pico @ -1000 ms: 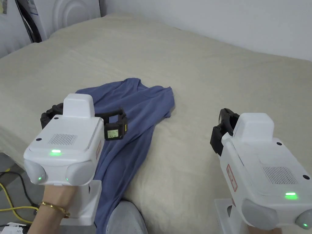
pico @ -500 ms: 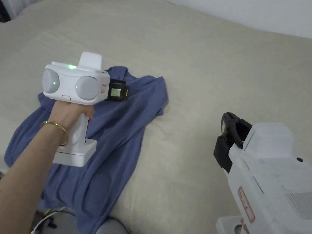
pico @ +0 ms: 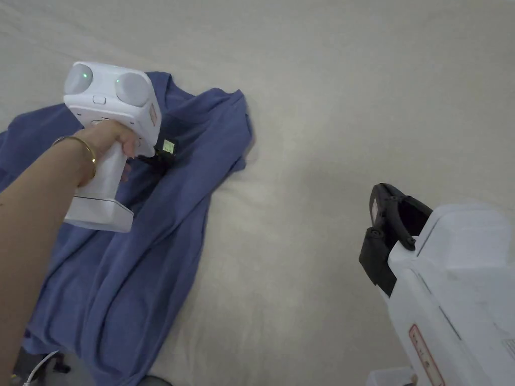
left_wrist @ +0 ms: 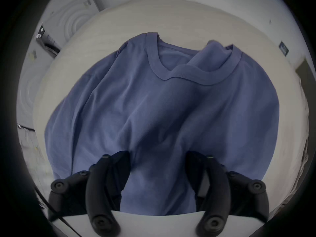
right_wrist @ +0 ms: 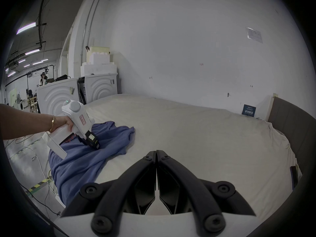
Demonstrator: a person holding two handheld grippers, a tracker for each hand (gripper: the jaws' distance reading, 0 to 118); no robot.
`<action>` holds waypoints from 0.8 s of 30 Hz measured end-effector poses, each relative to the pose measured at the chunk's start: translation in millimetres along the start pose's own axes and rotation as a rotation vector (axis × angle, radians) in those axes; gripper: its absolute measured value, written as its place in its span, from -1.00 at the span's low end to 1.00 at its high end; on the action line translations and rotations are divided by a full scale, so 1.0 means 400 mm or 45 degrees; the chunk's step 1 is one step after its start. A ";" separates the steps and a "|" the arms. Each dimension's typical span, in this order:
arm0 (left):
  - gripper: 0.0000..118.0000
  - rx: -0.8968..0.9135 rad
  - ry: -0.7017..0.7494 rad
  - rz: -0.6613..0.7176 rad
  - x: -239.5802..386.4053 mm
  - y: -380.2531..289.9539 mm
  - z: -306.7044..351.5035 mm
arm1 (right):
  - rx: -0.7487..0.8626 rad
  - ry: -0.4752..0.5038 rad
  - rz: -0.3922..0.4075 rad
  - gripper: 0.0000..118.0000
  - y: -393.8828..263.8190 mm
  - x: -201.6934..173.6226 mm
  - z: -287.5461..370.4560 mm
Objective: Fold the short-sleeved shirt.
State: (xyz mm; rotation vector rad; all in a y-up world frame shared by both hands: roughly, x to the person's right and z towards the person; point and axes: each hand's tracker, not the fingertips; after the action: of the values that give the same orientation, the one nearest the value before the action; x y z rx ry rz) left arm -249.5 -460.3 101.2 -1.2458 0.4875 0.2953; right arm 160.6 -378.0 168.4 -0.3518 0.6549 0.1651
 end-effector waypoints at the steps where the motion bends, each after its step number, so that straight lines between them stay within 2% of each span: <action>1: -0.53 0.004 0.006 -0.025 0.001 -0.003 0.004 | -0.011 0.000 -0.015 -1.00 -0.007 0.003 -0.001; 2: -1.00 0.016 -0.021 -0.034 0.002 -0.006 0.010 | -0.024 0.001 -0.034 -1.00 -0.014 0.005 0.000; 6: -1.00 0.079 0.010 0.000 0.011 -0.033 0.011 | -0.049 -0.001 -0.057 -1.00 -0.028 0.003 0.019; 10: -1.00 0.259 0.063 0.045 0.019 -0.075 0.043 | -0.036 -0.003 -0.027 -1.00 -0.014 0.004 0.060; 14: -1.00 0.471 0.094 0.072 0.019 -0.123 0.144 | 0.030 -0.018 -0.016 -1.00 0.017 0.010 0.122; 18: -1.00 0.552 0.099 0.107 -0.013 -0.163 0.263 | 0.106 -0.026 -0.013 -1.00 0.042 0.006 0.203; 21: -1.00 0.621 0.007 0.208 -0.050 -0.190 0.366 | 0.163 -0.029 -0.011 -1.00 0.051 -0.001 0.268; 24: -1.00 0.710 0.036 0.186 -0.064 -0.226 0.463 | 0.198 -0.026 -0.009 -1.00 0.050 -0.005 0.325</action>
State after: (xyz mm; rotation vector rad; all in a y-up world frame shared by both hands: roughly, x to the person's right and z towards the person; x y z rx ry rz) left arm -193.5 -309.9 232.9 -0.6742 0.6349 0.2427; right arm 227.3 -311.5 260.1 -0.2025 0.6415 0.1098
